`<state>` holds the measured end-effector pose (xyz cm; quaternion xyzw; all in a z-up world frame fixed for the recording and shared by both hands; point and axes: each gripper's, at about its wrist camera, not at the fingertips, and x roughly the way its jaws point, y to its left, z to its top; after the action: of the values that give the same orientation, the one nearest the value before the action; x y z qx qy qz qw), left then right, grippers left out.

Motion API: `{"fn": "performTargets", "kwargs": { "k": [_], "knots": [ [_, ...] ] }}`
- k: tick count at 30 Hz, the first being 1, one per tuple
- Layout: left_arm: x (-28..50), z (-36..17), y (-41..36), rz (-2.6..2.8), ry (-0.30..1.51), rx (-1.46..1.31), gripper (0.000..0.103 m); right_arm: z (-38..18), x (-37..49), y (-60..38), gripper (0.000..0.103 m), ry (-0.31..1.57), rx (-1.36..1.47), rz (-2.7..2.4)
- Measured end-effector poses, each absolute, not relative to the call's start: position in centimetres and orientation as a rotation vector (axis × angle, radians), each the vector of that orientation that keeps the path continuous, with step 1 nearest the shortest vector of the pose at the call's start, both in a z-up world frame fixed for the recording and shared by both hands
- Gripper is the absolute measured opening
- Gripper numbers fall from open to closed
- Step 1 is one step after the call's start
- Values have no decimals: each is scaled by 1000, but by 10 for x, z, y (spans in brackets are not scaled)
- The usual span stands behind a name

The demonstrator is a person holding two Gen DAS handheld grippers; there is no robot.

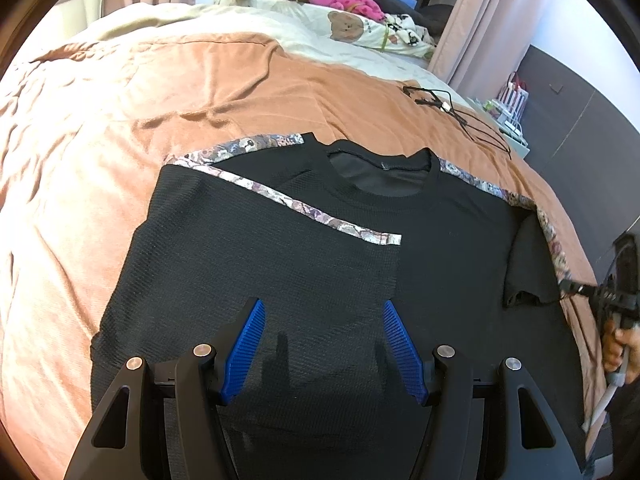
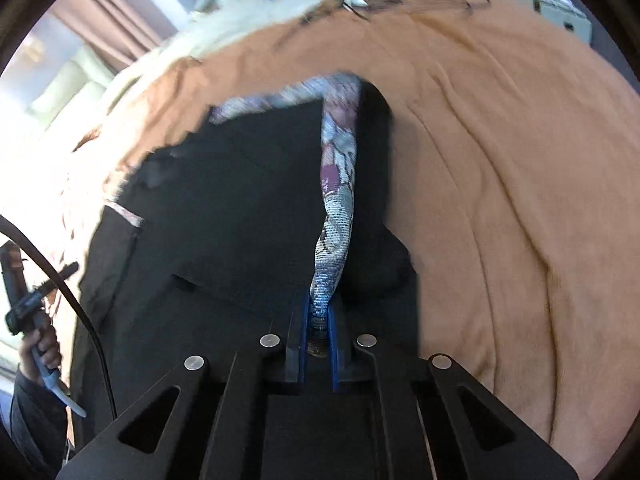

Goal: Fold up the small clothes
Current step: 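Fold the held side over toward the collar and open the right gripper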

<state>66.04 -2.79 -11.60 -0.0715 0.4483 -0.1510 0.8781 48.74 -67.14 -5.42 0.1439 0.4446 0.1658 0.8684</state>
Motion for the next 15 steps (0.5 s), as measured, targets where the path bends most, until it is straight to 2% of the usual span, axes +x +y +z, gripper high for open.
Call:
{"fn": "performTargets", "kwargs": {
  "k": [8,15],
  "knots": [
    [661,-119,-16,-301,926,-185,64,-7,514,-644,3,856,273,382],
    [664,-122,-10,-293,925,-189,64,-10,551,-591,2,823,260,399]
  ]
}}
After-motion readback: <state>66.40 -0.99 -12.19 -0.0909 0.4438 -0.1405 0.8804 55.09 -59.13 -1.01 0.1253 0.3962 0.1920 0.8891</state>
